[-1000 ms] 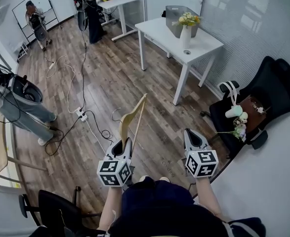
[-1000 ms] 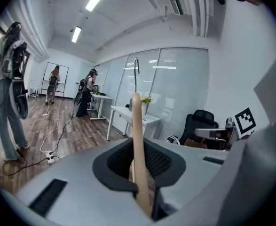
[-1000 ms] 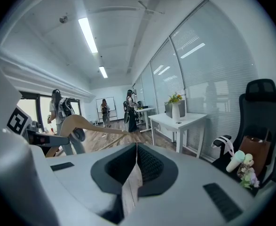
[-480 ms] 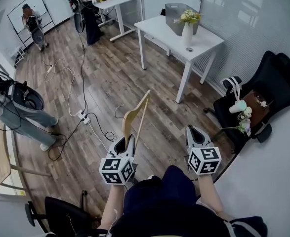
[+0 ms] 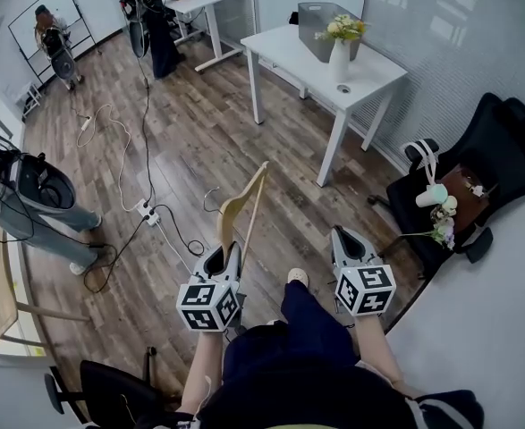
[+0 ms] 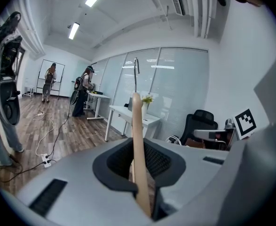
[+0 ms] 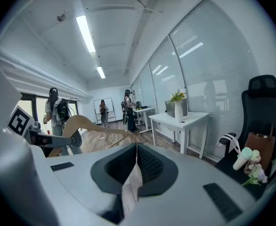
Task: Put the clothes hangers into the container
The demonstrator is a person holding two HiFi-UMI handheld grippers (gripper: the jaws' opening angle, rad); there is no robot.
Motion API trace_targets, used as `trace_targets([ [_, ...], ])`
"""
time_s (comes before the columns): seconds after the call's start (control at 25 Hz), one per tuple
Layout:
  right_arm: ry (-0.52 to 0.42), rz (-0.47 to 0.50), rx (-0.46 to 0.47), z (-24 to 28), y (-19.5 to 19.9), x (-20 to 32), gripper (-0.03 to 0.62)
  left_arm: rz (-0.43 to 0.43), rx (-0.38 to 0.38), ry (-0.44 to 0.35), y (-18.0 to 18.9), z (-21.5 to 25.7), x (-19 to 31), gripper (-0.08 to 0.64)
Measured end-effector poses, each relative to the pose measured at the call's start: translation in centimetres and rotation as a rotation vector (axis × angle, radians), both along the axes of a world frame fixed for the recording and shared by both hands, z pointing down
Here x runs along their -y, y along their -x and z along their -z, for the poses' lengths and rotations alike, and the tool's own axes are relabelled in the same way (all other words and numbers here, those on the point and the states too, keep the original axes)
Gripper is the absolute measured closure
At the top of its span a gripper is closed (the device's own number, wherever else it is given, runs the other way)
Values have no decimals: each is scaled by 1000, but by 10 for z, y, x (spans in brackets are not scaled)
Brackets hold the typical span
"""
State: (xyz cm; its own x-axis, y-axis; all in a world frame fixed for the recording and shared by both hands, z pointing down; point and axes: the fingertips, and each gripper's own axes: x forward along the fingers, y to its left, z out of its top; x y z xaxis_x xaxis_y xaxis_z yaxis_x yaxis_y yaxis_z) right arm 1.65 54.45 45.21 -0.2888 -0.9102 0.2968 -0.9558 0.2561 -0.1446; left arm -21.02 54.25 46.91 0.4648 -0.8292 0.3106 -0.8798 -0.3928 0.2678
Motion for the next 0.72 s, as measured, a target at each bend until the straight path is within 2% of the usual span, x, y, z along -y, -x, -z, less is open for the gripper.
trace_targets([
  [0.72,19,39,12,-12,-58,143,563,53,-11,4,-60,-5,145,505],
])
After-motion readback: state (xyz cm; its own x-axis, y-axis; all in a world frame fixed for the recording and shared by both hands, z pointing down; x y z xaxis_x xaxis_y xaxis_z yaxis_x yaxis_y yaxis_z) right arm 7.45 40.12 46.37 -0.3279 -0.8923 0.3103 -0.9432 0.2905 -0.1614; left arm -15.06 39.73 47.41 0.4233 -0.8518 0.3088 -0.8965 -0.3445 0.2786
